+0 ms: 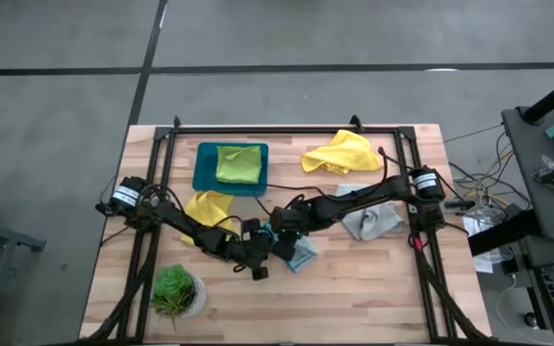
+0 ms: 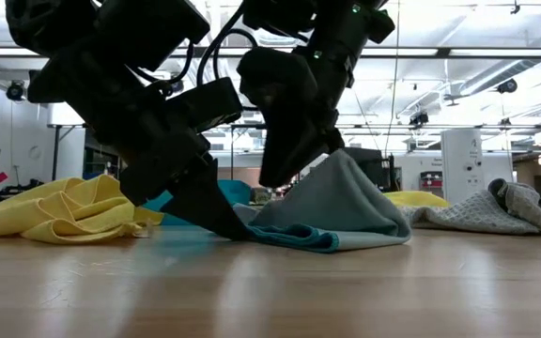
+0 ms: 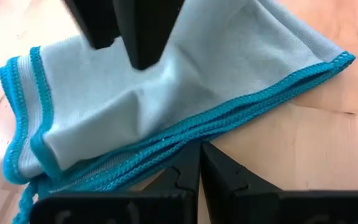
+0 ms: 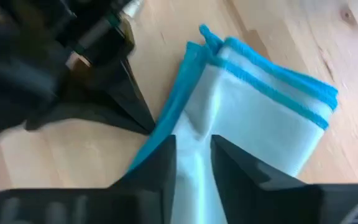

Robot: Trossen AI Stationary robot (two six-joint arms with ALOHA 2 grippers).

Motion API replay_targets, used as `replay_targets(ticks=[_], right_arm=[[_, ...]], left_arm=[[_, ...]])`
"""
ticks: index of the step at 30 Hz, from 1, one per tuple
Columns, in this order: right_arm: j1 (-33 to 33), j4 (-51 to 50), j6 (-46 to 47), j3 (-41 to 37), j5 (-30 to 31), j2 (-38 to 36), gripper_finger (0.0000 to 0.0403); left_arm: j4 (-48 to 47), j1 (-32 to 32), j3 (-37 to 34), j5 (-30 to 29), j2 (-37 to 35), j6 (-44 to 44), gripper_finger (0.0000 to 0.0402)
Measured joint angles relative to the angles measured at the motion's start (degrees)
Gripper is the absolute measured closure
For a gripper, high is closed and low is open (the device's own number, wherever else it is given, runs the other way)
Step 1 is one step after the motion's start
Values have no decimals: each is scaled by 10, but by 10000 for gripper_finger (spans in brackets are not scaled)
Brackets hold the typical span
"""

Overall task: Fold microfiber towels
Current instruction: Fold the blue microfiber towel

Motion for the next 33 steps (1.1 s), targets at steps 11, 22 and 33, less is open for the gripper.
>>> replay_targets(ticks=[11, 22, 33], right_arm=[[15, -45, -94, -4, -15, -48, 234], [88, 38, -150, -82, -11, -59, 243], [124, 151, -172, -160, 57, -58, 270]], left_arm=[[1, 0, 0, 0, 0, -2, 402], [-3, -1, 4, 1, -2, -1, 402], [-25, -6, 11, 41, -76, 28, 402]])
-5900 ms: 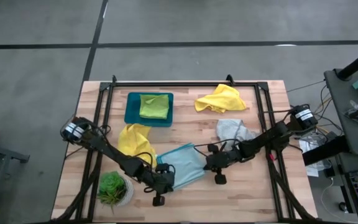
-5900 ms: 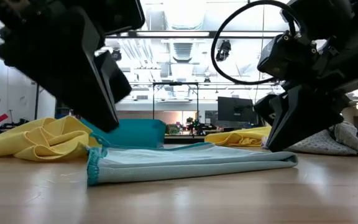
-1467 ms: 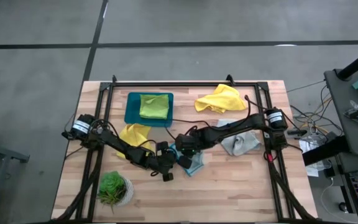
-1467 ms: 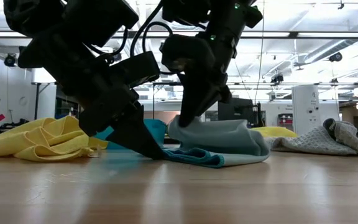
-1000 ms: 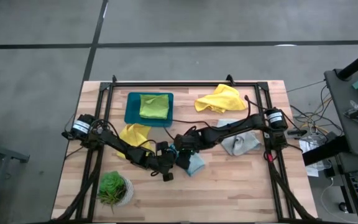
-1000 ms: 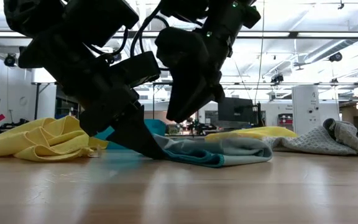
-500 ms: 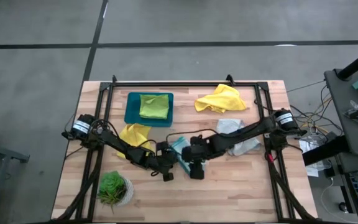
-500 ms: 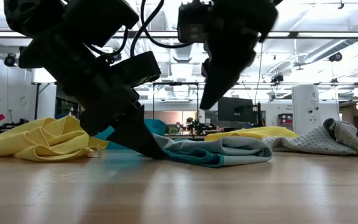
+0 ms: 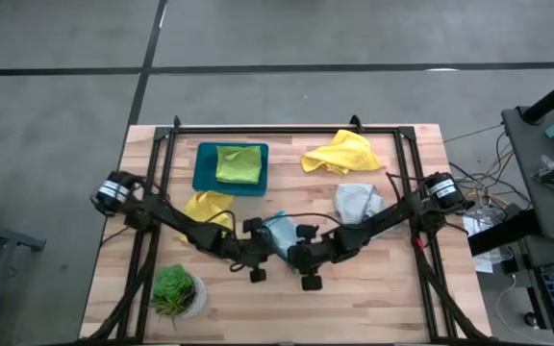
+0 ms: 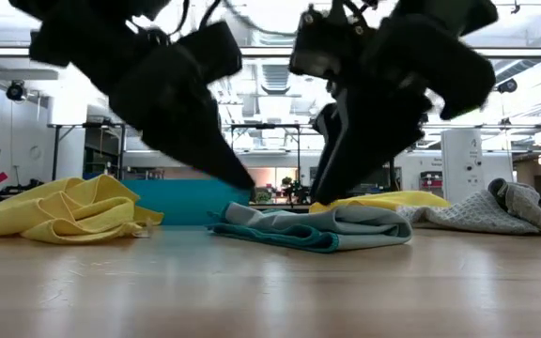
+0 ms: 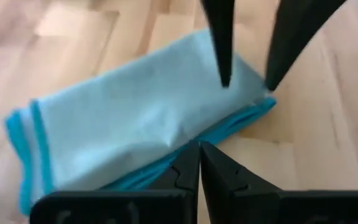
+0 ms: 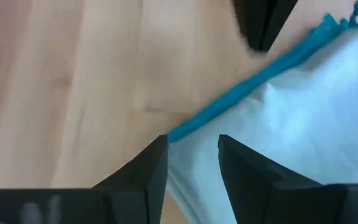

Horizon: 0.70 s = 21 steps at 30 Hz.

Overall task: Fold microfiber towels
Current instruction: Fold the blue microfiber towel

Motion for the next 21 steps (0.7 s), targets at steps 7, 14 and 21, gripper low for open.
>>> replay_targets(ticks=[7, 14, 21], right_arm=[[-1, 49, 4, -40, 5, 1, 271], [-2, 91, 4, -66, 5, 1, 271], [-2, 103, 9, -74, 4, 1, 291]], left_arm=[[-69, 3, -3, -126, -28, -1, 401], [-66, 32, -12, -146, -15, -27, 368], [-68, 53, -12, -140, 11, -47, 320]])
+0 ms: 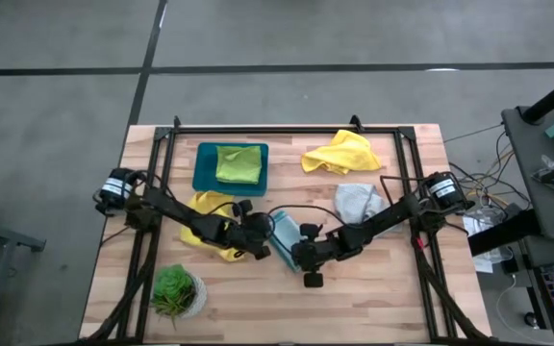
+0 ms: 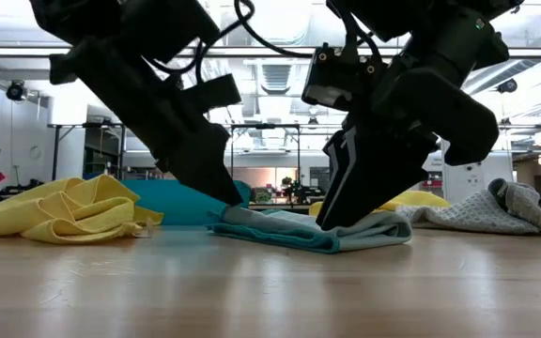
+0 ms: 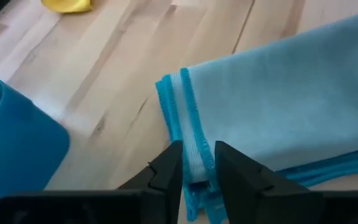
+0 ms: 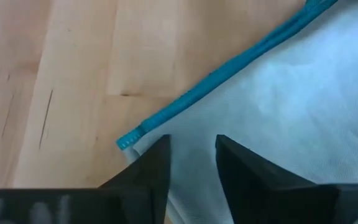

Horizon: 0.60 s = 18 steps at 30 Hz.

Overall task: Fold microfiber towels
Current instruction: Fold the blue microfiber towel

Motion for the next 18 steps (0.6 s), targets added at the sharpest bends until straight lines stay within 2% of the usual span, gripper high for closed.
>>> replay_targets(ticks=[7, 10, 14, 18], right_arm=[[0, 4, -14, -1, 0, 0, 383], [0, 4, -16, 0, 0, 0, 391], [1, 3, -18, 9, -1, -1, 394], [6, -1, -30, 23, -1, -4, 394]], left_arm=[[0, 0, 0, 24, 4, 7, 318], [-1, 0, 0, 33, 4, 27, 339], [-2, 0, 0, 34, 2, 42, 392], [-18, -1, 3, 38, -11, 55, 399]])
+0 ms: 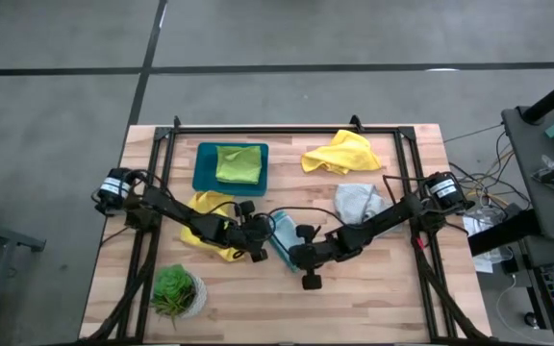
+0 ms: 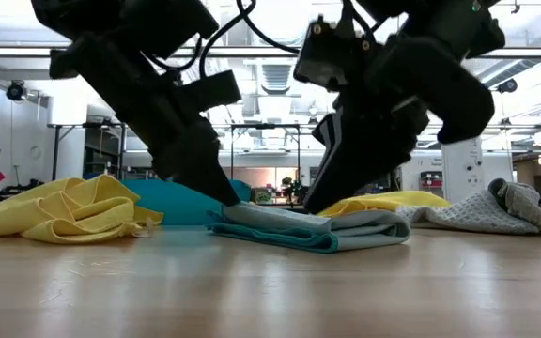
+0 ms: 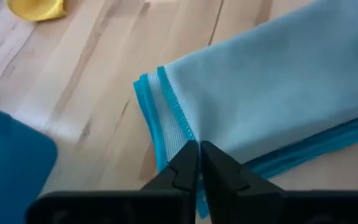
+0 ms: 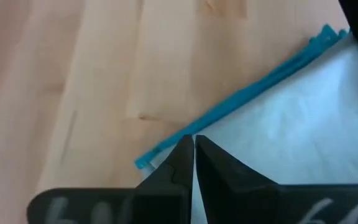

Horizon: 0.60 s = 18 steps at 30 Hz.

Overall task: Fold microfiber towels
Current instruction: Fold the blue microfiber towel

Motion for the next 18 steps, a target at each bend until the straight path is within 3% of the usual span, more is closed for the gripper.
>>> replay_targets(ticks=[4, 10, 18], right_arm=[[5, -2, -2, 10, -1, -2, 394], [6, -6, -1, 13, -8, -2, 394], [6, -3, 8, 11, -35, 23, 394]], left_arm=[[-32, -7, 5, 11, -17, 1, 400], [-38, -12, 5, 82, -29, -7, 401], [-70, -14, -2, 99, -20, -56, 401]])
